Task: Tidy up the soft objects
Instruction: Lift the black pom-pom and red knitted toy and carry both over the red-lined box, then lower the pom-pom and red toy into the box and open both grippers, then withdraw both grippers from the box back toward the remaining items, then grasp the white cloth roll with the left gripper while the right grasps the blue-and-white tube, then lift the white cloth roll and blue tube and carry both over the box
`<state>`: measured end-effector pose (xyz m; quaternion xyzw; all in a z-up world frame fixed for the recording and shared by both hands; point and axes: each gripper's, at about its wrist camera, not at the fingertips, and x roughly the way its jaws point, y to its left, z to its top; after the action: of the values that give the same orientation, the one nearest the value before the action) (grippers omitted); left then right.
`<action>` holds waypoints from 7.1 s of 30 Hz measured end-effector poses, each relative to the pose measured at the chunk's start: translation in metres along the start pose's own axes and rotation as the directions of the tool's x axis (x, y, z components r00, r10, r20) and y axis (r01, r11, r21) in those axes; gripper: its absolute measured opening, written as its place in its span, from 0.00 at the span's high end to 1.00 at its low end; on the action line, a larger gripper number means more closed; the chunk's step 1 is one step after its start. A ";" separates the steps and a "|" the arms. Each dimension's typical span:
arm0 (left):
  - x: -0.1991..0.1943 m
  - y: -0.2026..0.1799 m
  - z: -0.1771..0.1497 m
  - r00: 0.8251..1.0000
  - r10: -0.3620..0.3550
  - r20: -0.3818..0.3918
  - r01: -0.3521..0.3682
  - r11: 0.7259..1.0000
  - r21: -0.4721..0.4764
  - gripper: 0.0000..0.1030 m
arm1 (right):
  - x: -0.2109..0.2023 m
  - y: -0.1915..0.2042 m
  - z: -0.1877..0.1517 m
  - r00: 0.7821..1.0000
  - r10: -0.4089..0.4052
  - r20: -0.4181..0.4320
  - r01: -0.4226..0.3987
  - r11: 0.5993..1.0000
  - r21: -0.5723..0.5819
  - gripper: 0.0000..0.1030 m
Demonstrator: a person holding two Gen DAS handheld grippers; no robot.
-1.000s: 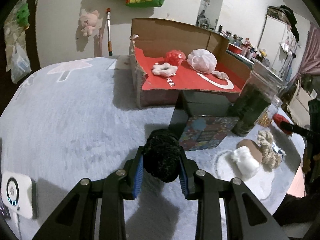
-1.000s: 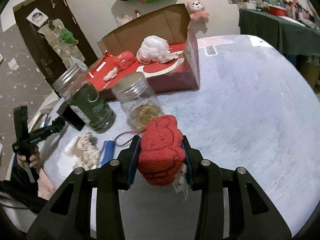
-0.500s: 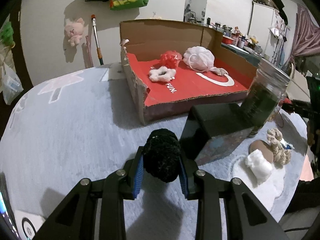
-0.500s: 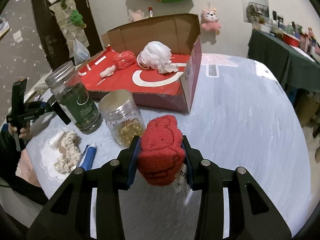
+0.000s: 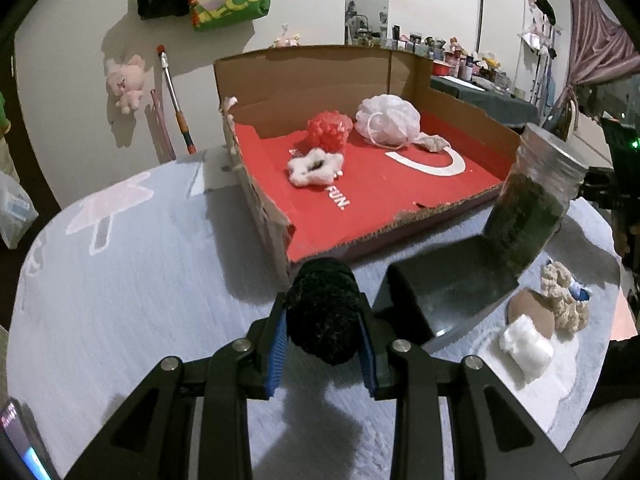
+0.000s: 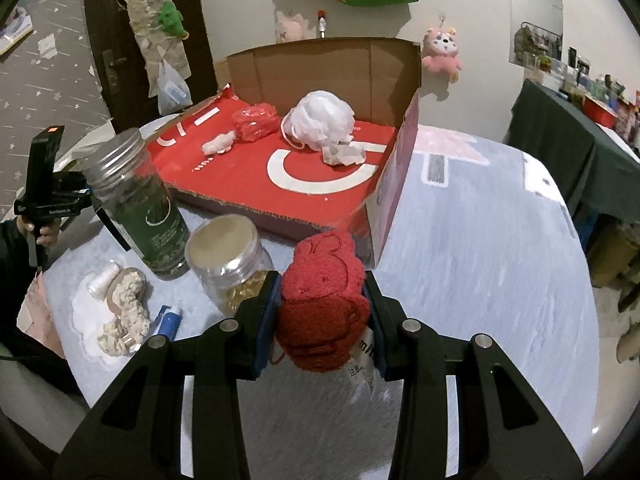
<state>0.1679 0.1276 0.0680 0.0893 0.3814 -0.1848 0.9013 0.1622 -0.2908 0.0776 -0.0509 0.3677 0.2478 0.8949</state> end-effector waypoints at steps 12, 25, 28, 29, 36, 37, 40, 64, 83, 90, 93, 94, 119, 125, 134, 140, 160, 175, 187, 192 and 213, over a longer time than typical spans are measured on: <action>-0.006 -0.014 0.046 0.999 -0.035 0.017 0.034 0.997 0.068 0.68 | -0.003 -0.008 0.038 0.997 0.072 0.036 -0.072 0.997 0.004 0.64; 0.042 -0.032 0.094 0.993 -0.020 -0.114 0.025 0.999 0.040 0.68 | 0.023 0.009 0.095 0.995 0.098 0.022 -0.098 0.995 -0.002 0.64; 0.058 -0.031 0.097 0.987 -0.002 -0.161 0.006 1.000 0.027 0.68 | 0.042 0.011 0.101 0.998 0.058 -0.028 -0.057 0.998 0.018 0.64; 0.064 -0.031 0.099 0.984 0.012 -0.176 -0.007 1.000 0.024 0.68 | 0.048 0.012 0.102 0.998 0.039 -0.044 -0.038 0.999 0.020 0.64; 0.091 -0.029 0.106 0.966 0.057 -0.253 -0.053 0.998 0.021 0.68 | 0.089 0.018 0.107 0.978 -0.097 -0.187 0.097 0.995 -0.010 0.64; 0.095 -0.029 0.107 0.963 0.070 -0.262 -0.066 0.997 0.027 0.68 | 0.093 0.018 0.107 0.972 -0.112 -0.205 0.110 0.994 -0.022 0.64; 0.104 -0.028 0.107 0.954 0.097 -0.285 -0.088 0.995 0.042 0.68 | 0.105 0.021 0.108 0.957 -0.157 -0.246 0.144 0.987 -0.070 0.64; 0.125 -0.031 0.108 0.935 0.148 -0.323 -0.127 0.988 0.087 0.67 | 0.145 0.035 0.099 0.895 -0.272 -0.354 0.192 0.951 -0.244 0.64; 0.111 -0.037 0.112 0.950 0.117 -0.290 -0.096 0.992 0.086 0.49 | 0.145 0.035 0.102 0.901 -0.238 -0.362 0.166 0.961 -0.220 0.53; 0.081 -0.035 0.119 0.973 0.102 -0.205 -0.094 0.994 0.048 0.35 | 0.124 0.043 0.108 0.920 -0.239 -0.310 0.177 0.960 -0.215 0.36; 0.063 -0.037 0.120 0.983 0.095 -0.156 -0.093 0.995 0.023 0.29 | 0.107 0.041 0.114 0.931 -0.231 -0.282 0.184 0.966 -0.181 0.36; 0.056 -0.038 0.120 0.986 0.093 -0.138 -0.092 0.996 0.014 0.27 | 0.101 0.040 0.116 0.935 -0.231 -0.267 0.190 0.967 -0.172 0.36; -0.119 -0.115 0.050 0.938 0.071 0.340 -0.022 0.989 -0.147 0.00 | -0.084 0.128 0.057 0.943 -0.246 0.224 0.261 0.965 -0.041 0.07; -0.118 -0.131 0.021 0.935 0.104 0.338 -0.048 0.984 -0.171 0.00 | -0.090 0.140 0.022 0.945 -0.223 0.241 0.231 0.973 -0.001 0.06; -0.084 -0.145 -0.021 0.953 0.138 0.271 -0.083 0.976 -0.203 0.00 | -0.073 0.147 -0.031 0.936 -0.250 0.249 0.238 0.968 0.077 0.06; -0.064 -0.149 -0.044 0.962 0.148 0.230 -0.099 0.972 -0.212 0.00 | -0.053 0.143 -0.059 0.947 -0.239 0.214 0.217 0.969 0.122 0.06; -0.014 -0.140 -0.056 0.988 0.139 0.069 -0.120 0.966 -0.230 0.03 | -0.001 0.125 -0.080 0.973 -0.223 0.058 0.214 0.968 0.130 0.07; -0.002 -0.139 -0.053 0.997 -0.060 0.054 0.070 0.976 -0.208 0.81 | 0.013 0.131 -0.079 0.994 -0.084 0.066 0.078 0.993 0.086 0.76; -0.016 -0.150 -0.048 0.996 -0.030 0.080 0.043 0.986 -0.162 0.85 | -0.001 0.132 -0.074 0.990 -0.051 0.128 0.038 0.994 0.105 0.78; -0.017 -0.150 -0.047 0.996 -0.023 0.083 0.036 0.987 -0.159 0.85 | -0.001 0.132 -0.074 0.990 -0.050 0.129 0.037 0.994 0.103 0.78; -0.038 -0.112 -0.055 0.992 0.076 0.103 -0.055 0.979 -0.194 0.85 | -0.011 0.111 -0.077 0.990 -0.070 0.123 0.051 0.988 0.148 0.78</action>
<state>0.0626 0.0516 0.0549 0.0045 0.3441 -0.1222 0.9309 0.0535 -0.2196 0.0396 0.0190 0.3247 0.1961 0.9251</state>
